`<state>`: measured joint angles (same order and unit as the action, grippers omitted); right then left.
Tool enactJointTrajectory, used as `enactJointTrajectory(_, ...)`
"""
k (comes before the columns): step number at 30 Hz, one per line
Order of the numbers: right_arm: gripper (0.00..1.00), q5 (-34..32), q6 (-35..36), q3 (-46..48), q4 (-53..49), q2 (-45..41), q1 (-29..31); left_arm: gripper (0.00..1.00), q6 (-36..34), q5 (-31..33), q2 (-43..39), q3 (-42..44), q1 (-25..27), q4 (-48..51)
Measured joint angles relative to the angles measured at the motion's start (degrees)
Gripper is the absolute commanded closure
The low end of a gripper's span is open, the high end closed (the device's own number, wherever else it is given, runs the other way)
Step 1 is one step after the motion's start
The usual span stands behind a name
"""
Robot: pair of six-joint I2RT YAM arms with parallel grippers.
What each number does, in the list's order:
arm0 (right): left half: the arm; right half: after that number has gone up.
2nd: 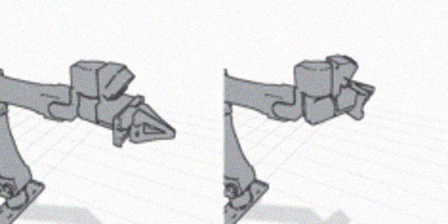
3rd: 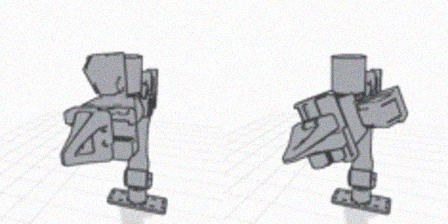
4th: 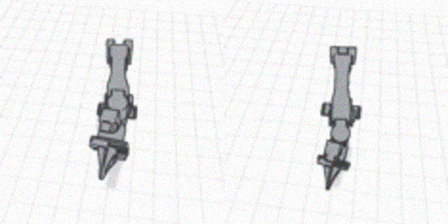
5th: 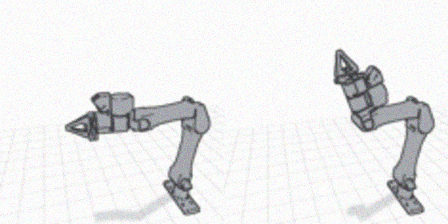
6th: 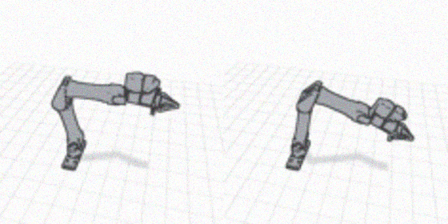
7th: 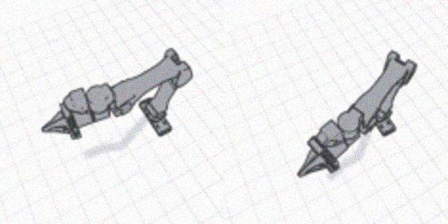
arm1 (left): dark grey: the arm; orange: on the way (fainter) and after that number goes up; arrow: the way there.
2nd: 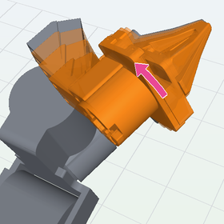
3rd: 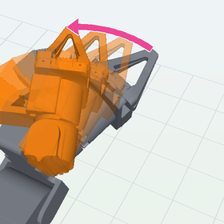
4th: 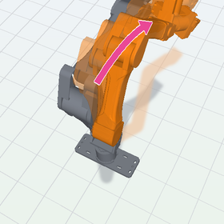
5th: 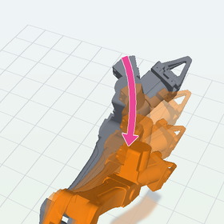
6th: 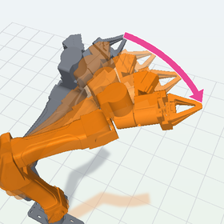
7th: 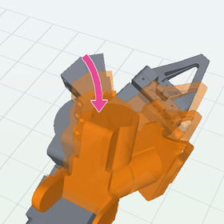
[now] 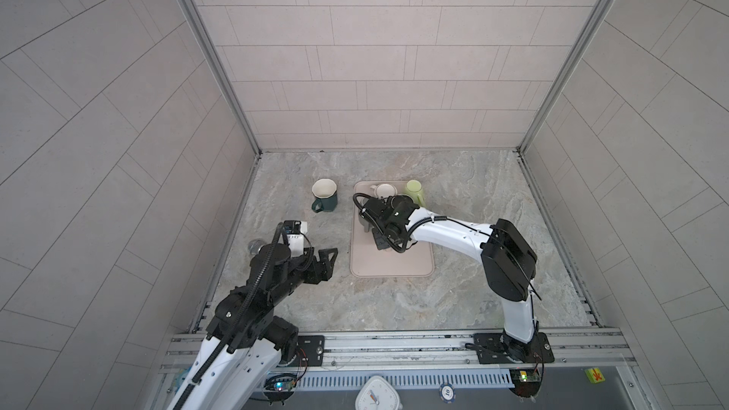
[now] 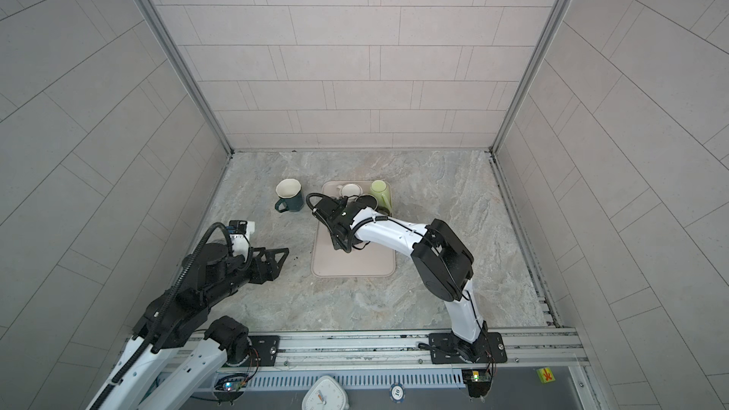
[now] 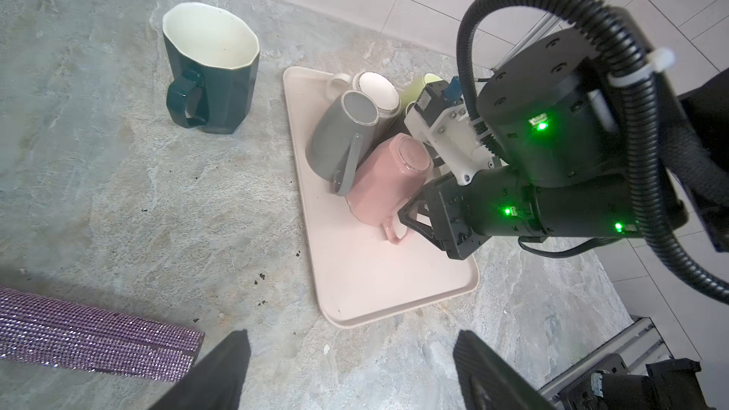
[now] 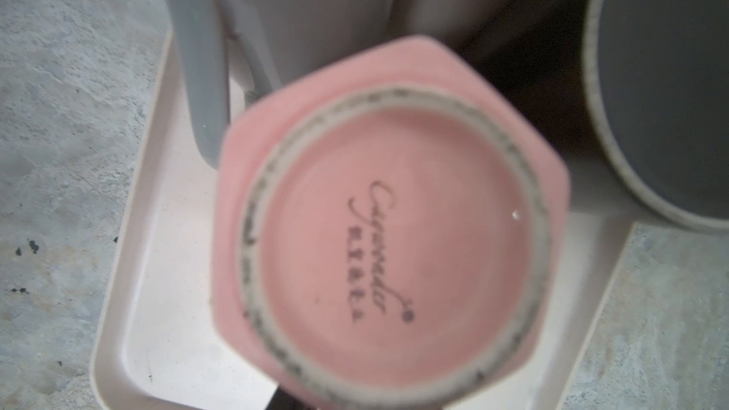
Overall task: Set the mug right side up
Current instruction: 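Close the right gripper on the pink mug's base and lift it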
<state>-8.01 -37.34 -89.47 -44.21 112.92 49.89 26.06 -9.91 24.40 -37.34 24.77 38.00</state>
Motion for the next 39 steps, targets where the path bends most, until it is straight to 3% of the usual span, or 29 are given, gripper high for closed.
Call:
enactJointTrajectory(24,0.8,0.48,1.53,-1.16,-0.92,1.14,-1.81,0.13,0.0,-0.22,0.0,0.02,0.0,-0.02)
enactJointTrajectory(39,1.0,0.59,2.32,-1.18,-0.98,1.14,-1.95,0.13,0.0,-0.24,0.0,0.02,0.0,0.0)
